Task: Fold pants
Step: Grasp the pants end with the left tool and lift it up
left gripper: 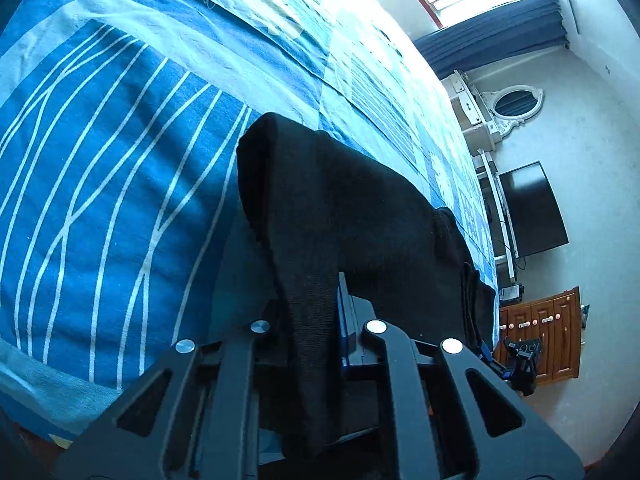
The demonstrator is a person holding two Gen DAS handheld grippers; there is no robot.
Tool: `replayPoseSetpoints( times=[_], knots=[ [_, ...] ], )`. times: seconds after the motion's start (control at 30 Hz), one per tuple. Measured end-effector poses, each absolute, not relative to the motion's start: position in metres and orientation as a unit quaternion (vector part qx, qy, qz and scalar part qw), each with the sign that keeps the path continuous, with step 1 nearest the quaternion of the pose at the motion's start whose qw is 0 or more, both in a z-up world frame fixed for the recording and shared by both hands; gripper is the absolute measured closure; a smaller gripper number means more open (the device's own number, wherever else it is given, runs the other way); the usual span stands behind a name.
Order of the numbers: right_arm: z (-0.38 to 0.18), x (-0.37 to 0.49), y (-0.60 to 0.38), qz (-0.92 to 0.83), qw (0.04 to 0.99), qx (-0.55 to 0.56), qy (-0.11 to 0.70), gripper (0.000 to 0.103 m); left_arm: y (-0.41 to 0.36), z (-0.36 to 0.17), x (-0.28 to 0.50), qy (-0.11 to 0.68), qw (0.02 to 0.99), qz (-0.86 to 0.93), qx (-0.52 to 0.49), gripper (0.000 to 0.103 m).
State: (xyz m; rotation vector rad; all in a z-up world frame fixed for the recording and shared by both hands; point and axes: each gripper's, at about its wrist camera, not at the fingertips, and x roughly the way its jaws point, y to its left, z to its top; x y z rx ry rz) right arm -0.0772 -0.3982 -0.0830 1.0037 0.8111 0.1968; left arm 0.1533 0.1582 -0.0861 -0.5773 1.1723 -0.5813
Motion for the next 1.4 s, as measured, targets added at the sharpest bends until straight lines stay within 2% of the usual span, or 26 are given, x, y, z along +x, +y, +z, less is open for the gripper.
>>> replayPoseSetpoints(
  times=[0.1, 0.27, 0.47, 0.67, 0.97, 1.13, 1.4],
  knots=[
    [-0.083, -0.077, -0.399, 0.091, 0.794, 0.467, 0.378, 0.037, 0.148, -0.06, 0.147, 0.524, 0.775, -0.264, -0.233, 0.09],
    [-0.08, -0.077, -0.4, 0.089, 0.791, 0.47, 0.38, 0.037, 0.127, -0.005, 0.141, 0.504, 0.783, -0.276, -0.238, 0.09],
    [-0.064, -0.077, -0.393, 0.075, 0.805, 0.439, 0.392, 0.037, 0.071, 0.064, 0.127, 0.485, 0.796, -0.296, -0.209, 0.09],
    [-0.054, -0.079, -0.395, 0.07, 0.807, 0.437, 0.391, 0.037, 0.001, 0.104, 0.112, 0.491, 0.804, -0.292, -0.164, 0.09],
    [-0.041, -0.092, -0.42, 0.047, 0.803, 0.465, 0.369, 0.037, -0.133, 0.101, 0.081, 0.486, 0.832, -0.265, -0.034, 0.09],
    [-0.033, -0.102, -0.445, 0.024, 0.799, 0.494, 0.343, 0.037, -0.208, 0.069, 0.058, 0.479, 0.843, -0.233, 0.069, 0.09],
    [-0.035, -0.116, -0.47, 0.009, 0.789, 0.518, 0.33, 0.037, -0.278, 0.014, 0.035, 0.484, 0.835, -0.217, 0.149, 0.09]
  ],
)
